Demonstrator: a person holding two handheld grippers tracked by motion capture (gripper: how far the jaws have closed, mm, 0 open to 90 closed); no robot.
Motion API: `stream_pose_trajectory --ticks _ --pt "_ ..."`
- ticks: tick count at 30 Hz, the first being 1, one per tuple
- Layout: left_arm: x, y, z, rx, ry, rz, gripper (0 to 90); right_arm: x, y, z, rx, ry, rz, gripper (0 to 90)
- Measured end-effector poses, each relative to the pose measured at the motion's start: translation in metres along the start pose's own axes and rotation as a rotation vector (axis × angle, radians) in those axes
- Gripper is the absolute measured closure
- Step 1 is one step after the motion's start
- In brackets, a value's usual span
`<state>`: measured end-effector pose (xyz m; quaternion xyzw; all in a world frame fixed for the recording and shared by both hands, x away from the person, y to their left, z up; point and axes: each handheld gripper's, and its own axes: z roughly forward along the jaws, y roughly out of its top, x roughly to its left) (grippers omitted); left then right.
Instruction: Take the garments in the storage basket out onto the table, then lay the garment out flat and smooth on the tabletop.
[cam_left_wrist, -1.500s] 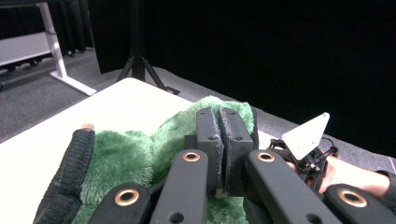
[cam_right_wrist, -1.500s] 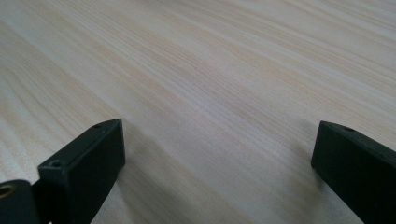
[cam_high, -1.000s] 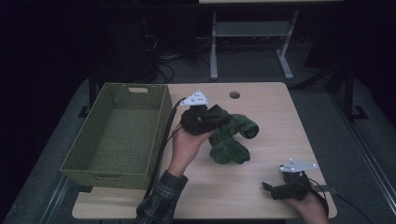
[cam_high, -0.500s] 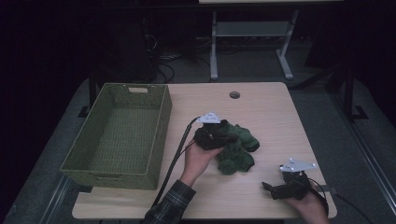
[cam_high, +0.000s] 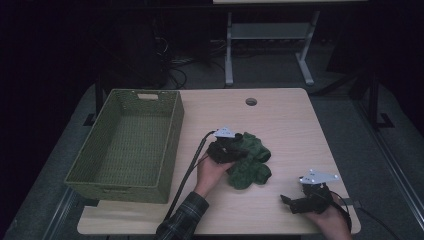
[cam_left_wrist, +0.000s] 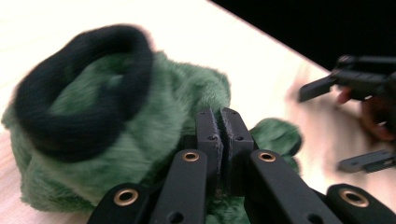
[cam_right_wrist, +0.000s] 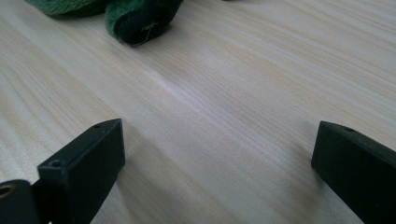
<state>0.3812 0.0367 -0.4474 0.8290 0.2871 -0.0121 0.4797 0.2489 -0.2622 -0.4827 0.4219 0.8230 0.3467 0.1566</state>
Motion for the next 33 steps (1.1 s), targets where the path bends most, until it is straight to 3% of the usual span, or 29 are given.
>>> stream_pose_trajectory --ticks 5,7,13,15,16,24,27,31,33 --pt "0.007 -0.006 0.009 0.045 0.011 0.01 85.5 0.0 0.0 0.0 -0.002 0.0 -0.004 2.4" --pt "0.006 -0.005 0.007 0.032 0.007 0.014 82.8 0.0 0.0 0.0 -0.003 0.001 -0.005 2.4" --pt "0.0 0.006 -0.01 0.008 -0.004 0.035 58.3 0.0 0.0 0.0 -0.003 0.001 -0.004 2.4" --pt "-0.005 0.009 -0.016 0.007 -0.008 0.045 54.4 0.0 0.0 0.0 -0.003 0.002 -0.005 2.5" --pt "-0.011 0.012 -0.023 0.007 -0.002 0.072 53.5 -0.001 0.0 0.0 -0.002 0.004 -0.007 2.5" --pt "-0.038 0.01 -0.043 -0.019 -0.026 0.083 57.6 -0.001 0.0 0.0 -0.006 0.006 -0.01 4.1" --pt "-0.048 0.003 -0.044 -0.019 -0.04 0.08 59.7 -0.001 0.001 -0.002 -0.006 0.013 -0.018 13.0" --pt "-0.062 -0.006 -0.041 -0.02 -0.06 0.086 63.3 0.0 0.006 -0.005 -0.015 0.022 -0.015 17.9" --pt "-0.068 -0.011 -0.038 -0.005 -0.047 0.103 64.8 0.001 0.008 -0.005 -0.029 0.04 -0.01 19.6"
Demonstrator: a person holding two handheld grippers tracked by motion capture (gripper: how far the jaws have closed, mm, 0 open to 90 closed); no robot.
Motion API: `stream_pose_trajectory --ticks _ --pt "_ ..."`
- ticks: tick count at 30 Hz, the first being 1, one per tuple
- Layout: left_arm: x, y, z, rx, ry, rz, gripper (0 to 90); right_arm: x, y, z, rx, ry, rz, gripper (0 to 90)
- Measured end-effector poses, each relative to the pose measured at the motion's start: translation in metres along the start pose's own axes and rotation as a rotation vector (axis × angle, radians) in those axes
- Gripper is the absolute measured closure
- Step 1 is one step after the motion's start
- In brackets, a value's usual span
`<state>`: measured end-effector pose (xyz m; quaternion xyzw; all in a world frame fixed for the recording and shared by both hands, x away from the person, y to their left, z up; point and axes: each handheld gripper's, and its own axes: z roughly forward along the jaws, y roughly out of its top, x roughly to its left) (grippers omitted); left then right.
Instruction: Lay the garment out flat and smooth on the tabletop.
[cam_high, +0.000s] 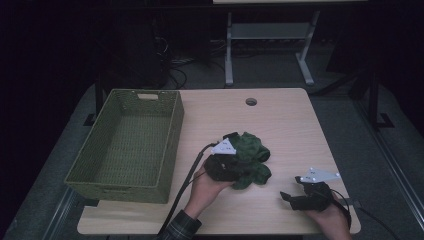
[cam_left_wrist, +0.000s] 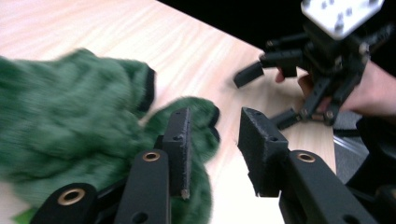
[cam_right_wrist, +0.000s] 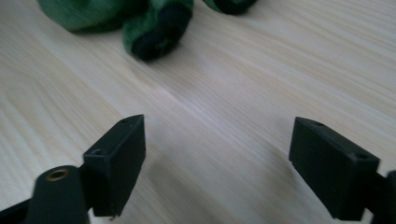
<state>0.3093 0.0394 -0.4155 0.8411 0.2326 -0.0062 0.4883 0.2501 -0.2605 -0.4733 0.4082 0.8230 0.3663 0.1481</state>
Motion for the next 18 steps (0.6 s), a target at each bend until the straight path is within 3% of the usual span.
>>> stream_pose_trajectory --ticks 9,14,18 --pt "-0.013 -0.016 0.02 0.042 0.016 0.009 63.5 0.009 0.014 0.004 -0.041 0.049 -0.024 30.0" --pt "-0.009 -0.025 0.033 0.089 0.098 0.028 55.9 0.011 0.024 0.011 -0.065 0.094 -0.014 35.9" --pt "-0.003 -0.03 0.039 0.103 0.119 0.036 54.3 0.014 0.031 0.022 -0.05 0.114 -0.013 37.1"
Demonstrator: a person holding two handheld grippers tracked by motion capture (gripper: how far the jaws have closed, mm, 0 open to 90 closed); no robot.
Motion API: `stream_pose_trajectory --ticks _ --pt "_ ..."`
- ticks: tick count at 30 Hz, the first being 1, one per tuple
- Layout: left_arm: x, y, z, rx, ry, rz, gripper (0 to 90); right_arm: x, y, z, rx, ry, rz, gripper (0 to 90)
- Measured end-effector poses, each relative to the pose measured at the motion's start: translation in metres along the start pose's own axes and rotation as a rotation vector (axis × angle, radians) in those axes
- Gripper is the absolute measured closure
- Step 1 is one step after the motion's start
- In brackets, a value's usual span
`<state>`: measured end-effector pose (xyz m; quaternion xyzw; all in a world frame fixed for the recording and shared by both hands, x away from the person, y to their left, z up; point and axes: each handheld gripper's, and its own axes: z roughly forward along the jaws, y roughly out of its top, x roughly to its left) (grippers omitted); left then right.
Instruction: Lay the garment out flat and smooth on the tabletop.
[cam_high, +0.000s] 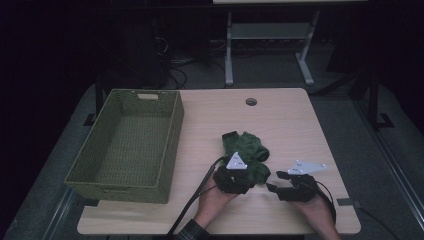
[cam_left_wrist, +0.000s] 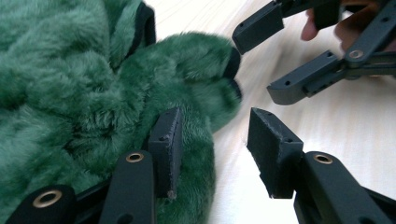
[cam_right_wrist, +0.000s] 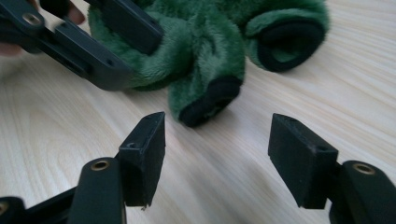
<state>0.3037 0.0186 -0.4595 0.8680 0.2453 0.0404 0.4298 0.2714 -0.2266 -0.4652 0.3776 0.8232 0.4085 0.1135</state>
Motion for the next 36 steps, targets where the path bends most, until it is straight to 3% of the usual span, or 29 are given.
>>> stream_pose_trajectory --ticks 5,7,12,14,20,23,30,36 --pt "0.006 -0.005 0.006 0.017 0.019 -0.006 55.0 0.003 0.006 0.013 0.007 0.021 -0.009 41.6" --pt "0.007 -0.005 0.007 0.034 0.03 0.012 56.7 0.003 0.008 0.017 0.018 0.025 -0.007 44.2" --pt "0.01 -0.006 0.007 0.043 0.038 0.018 64.4 0.002 0.009 0.021 0.027 0.022 -0.011 49.7" --pt "0.013 -0.006 0.008 0.054 0.046 0.028 71.9 0.001 0.01 0.023 0.023 0.028 -0.012 54.6" --pt "0.019 -0.003 0.006 0.055 0.004 -0.002 84.5 0.0 0.012 0.026 0.032 0.036 -0.02 71.9" --pt "0.021 -0.002 0.004 0.049 -0.031 -0.013 85.9 0.0 0.015 0.025 0.031 0.034 -0.029 78.7" --pt "0.022 0.006 -0.017 -0.018 -0.102 -0.045 86.3 -0.004 0.017 0.014 0.011 0.014 -0.03 80.5" --pt "0.028 0.009 -0.035 -0.055 -0.119 -0.04 86.3 -0.007 0.019 0.002 -0.006 0.003 -0.032 80.6"
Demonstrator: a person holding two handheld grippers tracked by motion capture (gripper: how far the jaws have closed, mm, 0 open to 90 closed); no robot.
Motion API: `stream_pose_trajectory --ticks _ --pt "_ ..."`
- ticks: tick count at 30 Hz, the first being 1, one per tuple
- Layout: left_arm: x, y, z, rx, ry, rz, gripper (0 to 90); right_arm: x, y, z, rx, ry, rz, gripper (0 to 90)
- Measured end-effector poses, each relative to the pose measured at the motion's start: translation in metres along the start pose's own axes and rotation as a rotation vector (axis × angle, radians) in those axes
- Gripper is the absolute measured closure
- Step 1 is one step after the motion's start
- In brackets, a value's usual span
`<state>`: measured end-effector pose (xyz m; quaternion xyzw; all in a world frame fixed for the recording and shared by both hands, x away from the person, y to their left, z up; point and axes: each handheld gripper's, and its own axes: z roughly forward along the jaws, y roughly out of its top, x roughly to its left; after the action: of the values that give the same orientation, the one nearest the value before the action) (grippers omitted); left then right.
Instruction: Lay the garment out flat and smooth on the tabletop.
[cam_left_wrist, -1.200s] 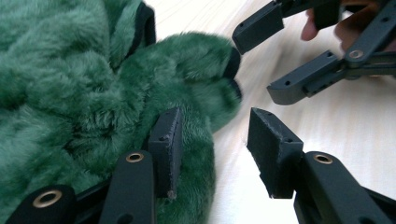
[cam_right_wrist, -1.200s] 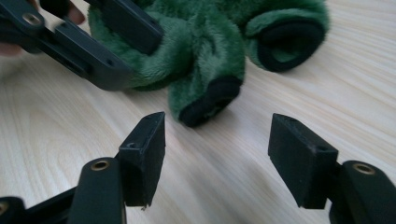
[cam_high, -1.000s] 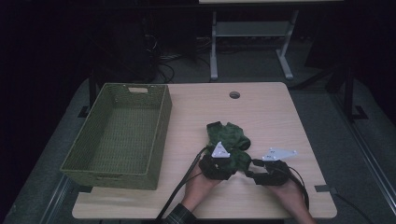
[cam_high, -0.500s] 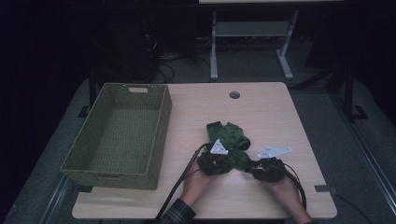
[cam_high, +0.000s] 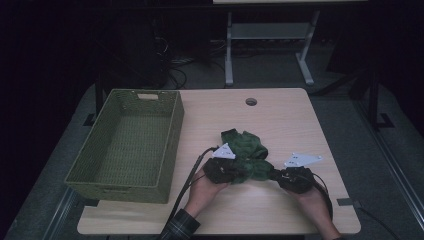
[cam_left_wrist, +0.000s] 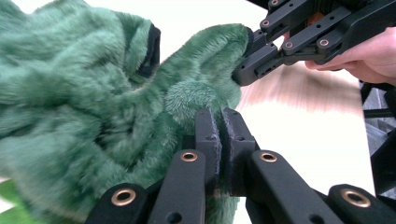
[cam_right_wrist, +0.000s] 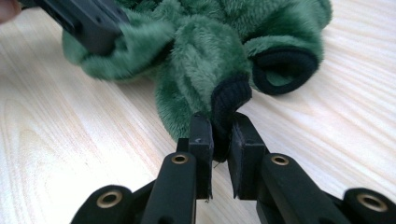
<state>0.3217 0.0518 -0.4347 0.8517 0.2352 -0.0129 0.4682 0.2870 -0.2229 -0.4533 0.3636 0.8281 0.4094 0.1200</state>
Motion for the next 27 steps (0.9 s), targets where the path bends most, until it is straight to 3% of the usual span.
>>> stream_pose_trajectory --ticks 8,15,19,20,24,26,27 --pt "0.009 -0.001 -0.032 -0.052 0.046 0.001 86.3 -0.006 -0.007 -0.017 0.01 -0.05 -0.02 81.2" --pt "0.012 -0.012 -0.045 -0.06 0.051 -0.017 86.5 -0.016 -0.022 -0.038 0.002 -0.091 0.02 81.6" --pt "0.011 -0.023 -0.045 -0.03 0.045 -0.021 86.6 -0.018 -0.03 -0.045 0.014 -0.105 0.043 81.8" --pt "0.012 -0.03 -0.042 0.002 0.047 -0.027 86.6 -0.019 -0.036 -0.045 0.035 -0.109 0.062 81.7" --pt "0.012 -0.039 -0.039 0.024 0.05 -0.046 83.6 -0.019 -0.04 -0.042 0.061 -0.107 0.071 81.4" --pt "0.011 -0.039 -0.043 0.024 0.089 -0.032 78.4 -0.018 -0.041 -0.037 0.083 -0.125 0.056 75.5" --pt "0.011 -0.039 -0.043 0.024 0.089 -0.032 77.2 -0.018 -0.041 -0.037 0.083 -0.125 0.056 75.5"
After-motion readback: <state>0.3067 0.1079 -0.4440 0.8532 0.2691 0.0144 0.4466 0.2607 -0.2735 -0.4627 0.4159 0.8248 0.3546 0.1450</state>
